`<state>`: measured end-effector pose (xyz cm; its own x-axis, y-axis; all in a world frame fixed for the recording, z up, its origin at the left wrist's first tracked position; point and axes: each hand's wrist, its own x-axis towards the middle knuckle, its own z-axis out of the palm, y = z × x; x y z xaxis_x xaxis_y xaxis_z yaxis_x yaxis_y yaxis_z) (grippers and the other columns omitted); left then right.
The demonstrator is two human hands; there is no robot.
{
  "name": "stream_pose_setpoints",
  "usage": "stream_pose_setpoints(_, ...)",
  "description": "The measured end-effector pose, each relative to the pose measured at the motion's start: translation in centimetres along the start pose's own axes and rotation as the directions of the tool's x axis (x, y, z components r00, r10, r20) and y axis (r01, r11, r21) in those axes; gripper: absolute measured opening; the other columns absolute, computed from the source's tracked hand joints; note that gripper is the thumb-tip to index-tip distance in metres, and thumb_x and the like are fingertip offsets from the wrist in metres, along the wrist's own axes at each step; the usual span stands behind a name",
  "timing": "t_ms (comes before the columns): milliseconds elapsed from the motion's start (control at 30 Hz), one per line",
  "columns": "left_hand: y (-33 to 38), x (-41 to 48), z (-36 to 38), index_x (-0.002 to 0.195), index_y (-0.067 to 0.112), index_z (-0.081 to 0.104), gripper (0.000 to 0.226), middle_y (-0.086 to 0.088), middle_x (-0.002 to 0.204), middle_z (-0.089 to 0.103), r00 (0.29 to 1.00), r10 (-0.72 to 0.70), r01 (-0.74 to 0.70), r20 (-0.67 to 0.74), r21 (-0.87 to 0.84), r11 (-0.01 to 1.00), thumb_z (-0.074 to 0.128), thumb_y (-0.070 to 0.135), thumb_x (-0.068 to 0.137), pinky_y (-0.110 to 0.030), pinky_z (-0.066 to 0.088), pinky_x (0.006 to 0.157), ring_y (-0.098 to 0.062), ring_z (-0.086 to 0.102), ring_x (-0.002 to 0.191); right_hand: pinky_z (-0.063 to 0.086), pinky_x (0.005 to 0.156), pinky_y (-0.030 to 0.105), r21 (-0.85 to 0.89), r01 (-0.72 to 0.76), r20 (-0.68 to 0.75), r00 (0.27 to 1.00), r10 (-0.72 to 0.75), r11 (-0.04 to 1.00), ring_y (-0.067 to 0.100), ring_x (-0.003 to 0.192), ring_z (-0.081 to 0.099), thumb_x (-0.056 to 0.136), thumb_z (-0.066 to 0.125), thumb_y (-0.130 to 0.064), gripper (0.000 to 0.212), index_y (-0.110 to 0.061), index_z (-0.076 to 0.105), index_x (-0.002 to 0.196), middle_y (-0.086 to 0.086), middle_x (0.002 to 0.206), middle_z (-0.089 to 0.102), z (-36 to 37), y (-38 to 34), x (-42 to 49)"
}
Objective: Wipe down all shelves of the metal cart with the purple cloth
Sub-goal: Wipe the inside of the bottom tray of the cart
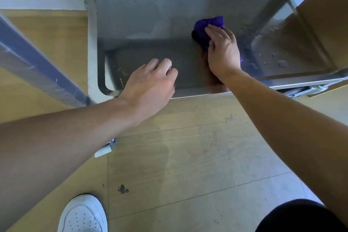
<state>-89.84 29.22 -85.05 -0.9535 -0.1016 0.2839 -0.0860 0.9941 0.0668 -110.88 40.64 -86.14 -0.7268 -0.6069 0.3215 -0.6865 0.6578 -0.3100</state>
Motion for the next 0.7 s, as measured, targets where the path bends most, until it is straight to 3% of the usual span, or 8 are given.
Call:
stream_pose_setpoints(67,0.0,-0.2,-0.2,0.092,0.010,0.064,0.040,-0.007,0.102,0.060,1.000,0.006,-0.006,-0.012,-0.007,1.000,0.025,0.020,0.090,-0.038,0.051,0.068,-0.027,0.056,0.086,0.028,0.113,0.032,0.014,0.011,0.010,1.000,-0.011,1.000,0.032,0.131,0.043,0.089,0.039,-0.008,0.046,-0.012,0.057,0.132,0.005,0.137,0.056,0.2,-1.0,-0.2)
stream_pose_setpoints(233,-0.5,-0.5,-0.3,0.092,0.007,0.063,0.033,-0.009,0.098,0.059,1.000,0.017,-0.017,-0.009,0.019,1.000,0.032,0.018,0.091,-0.040,0.051,0.068,-0.029,0.055,0.084,0.033,0.112,0.033,0.123,0.306,0.071,0.946,-0.316,0.944,0.030,0.127,0.048,0.087,0.038,-0.008,0.046,-0.015,0.063,0.126,0.000,0.132,0.060,1.4,-5.3,-1.3)
stream_pose_setpoints(333,-0.6,-0.6,-0.5,0.095,0.006,0.064,0.034,-0.010,0.100,0.059,1.000,0.001,-0.001,0.027,0.025,1.000,0.033,0.019,0.092,-0.042,0.051,0.072,-0.030,0.055,0.087,0.030,0.113,0.027,0.159,0.364,0.109,0.917,-0.383,0.918,0.027,0.130,0.046,0.092,0.039,-0.008,0.042,-0.016,0.061,0.128,-0.002,0.134,0.058,1.6,-6.1,-1.5)
stream_pose_setpoints(433,-0.9,-1.0,-1.6,0.099,0.009,0.064,0.038,-0.006,0.106,0.058,0.998,-0.010,0.010,0.061,0.000,1.000,0.029,0.023,0.094,-0.041,0.052,0.070,-0.027,0.057,0.093,0.031,0.112,0.029,0.131,0.351,0.071,0.929,-0.362,0.927,0.028,0.127,0.049,0.091,0.041,-0.006,0.042,-0.014,0.062,0.127,0.002,0.135,0.058,1.6,-5.4,-1.0)
stream_pose_setpoints(533,-2.2,-1.7,-3.1,0.097,0.010,0.067,0.028,-0.003,0.105,0.059,0.996,-0.037,0.040,0.076,-0.044,0.998,0.041,0.019,0.097,-0.041,0.055,0.069,-0.023,0.059,0.094,0.024,0.112,0.025,0.093,0.207,0.061,0.975,-0.213,0.974,0.029,0.129,0.046,0.088,0.041,-0.005,0.045,-0.011,0.058,0.130,0.006,0.139,0.053,1.5,-4.7,-0.3)
stream_pose_setpoints(600,-3.7,-2.1,-3.8,0.089,0.013,0.067,0.022,-0.002,0.102,0.058,0.988,-0.125,0.128,0.089,-0.026,0.991,0.046,0.017,0.096,-0.042,0.055,0.068,-0.023,0.059,0.094,0.019,0.111,0.019,0.077,0.124,0.077,0.989,-0.130,0.989,0.028,0.131,0.043,0.088,0.040,-0.007,0.047,-0.011,0.055,0.133,0.005,0.142,0.049,1.5,-4.8,-0.2)
stream_pose_setpoints(700,-5.8,-2.3,-4.9,0.087,0.013,0.065,0.009,-0.005,0.101,0.055,0.936,-0.296,0.277,0.189,0.122,0.953,0.056,0.010,0.087,-0.040,0.046,0.064,-0.028,0.056,0.097,0.021,0.112,0.021,0.083,0.175,0.081,0.980,-0.182,0.981,0.026,0.130,0.044,0.089,0.039,-0.007,0.047,-0.012,0.055,0.133,0.002,0.141,0.051,1.8,-6.6,-0.9)
